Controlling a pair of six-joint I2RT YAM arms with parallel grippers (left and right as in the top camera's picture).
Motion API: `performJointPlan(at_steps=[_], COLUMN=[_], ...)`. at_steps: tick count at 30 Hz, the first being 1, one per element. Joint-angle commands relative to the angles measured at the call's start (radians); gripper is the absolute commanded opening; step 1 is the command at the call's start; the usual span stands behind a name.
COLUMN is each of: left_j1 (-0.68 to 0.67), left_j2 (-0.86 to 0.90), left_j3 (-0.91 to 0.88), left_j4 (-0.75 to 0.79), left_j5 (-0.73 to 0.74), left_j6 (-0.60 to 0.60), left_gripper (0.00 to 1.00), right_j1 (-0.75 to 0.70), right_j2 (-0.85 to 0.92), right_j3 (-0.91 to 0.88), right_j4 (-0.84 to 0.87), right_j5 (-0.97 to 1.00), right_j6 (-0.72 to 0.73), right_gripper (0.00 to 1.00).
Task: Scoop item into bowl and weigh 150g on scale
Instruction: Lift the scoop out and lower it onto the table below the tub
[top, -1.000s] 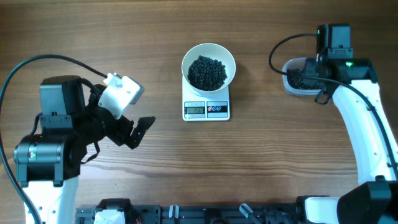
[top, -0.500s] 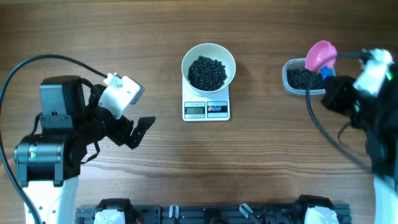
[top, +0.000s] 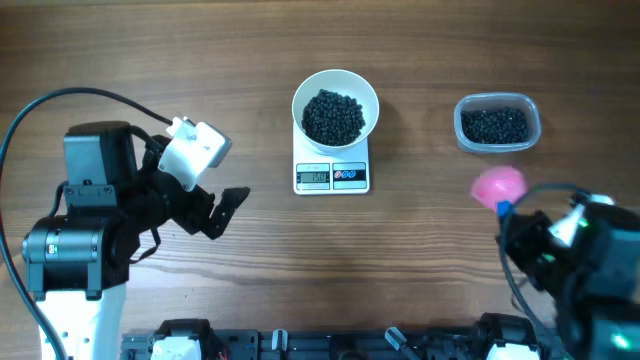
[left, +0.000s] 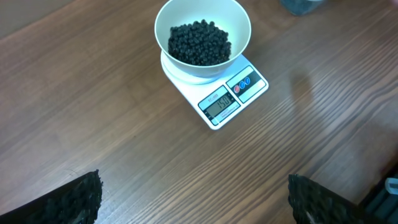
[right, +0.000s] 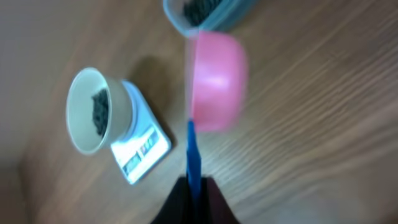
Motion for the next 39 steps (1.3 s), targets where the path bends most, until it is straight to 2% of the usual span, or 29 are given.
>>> performJointPlan(at_steps=[1,4,8,21,26,28,32,35,39], left_j1=[0.007,0.007,0.007,0.007,0.007,0.007,0.007,0.007,0.007], left_j2=[0.003,0.003,0.003,0.003,0.003,0.003,0.003,0.003,0.003], left_j3=[0.015,0.015,0.015,0.015,0.015,0.015,0.015,0.015,0.015], left_j4=[0.002,0.002,0.002,0.002,0.002,0.002,0.002,0.002,0.002], left_j5=[0.019,0.019,0.019,0.019,0.019,0.019,0.019,0.019,0.019], left_j6=[0.019,0.019,0.019,0.019,0.019,0.019,0.019,0.019,0.019], left_gripper=[1.00,1.00,1.00,1.00,1.00,1.00,1.00,1.00,1.00], right_j1=[-0.001,-0.001,-0.001,-0.001,-0.001,-0.001,-0.001,-0.001,-0.001], right_j2=[-0.019,-0.018,-0.018,-0.018,-0.018,-0.018,-0.018,-0.018,-0.018], right_j3=[-0.237,-0.422,-0.579,-0.871,-0.902,-0.904,-0.904,-0.904,-0.904], right_j4=[0.246,0.545,0.761,1.164,1.216,1.221,1.222,1.220,1.212], right_j5=[-0.221,-0.311,-0.315,-0.250,-0.231,-0.231,-0.226,-0.223,-0.211], right_j6=[0.037,0.069,0.131,0.330,0.362,0.363,0.362,0.363,0.363], right_gripper=[0.04,0.04,0.04,0.04,0.06,0.10,0.26,0.31,0.46])
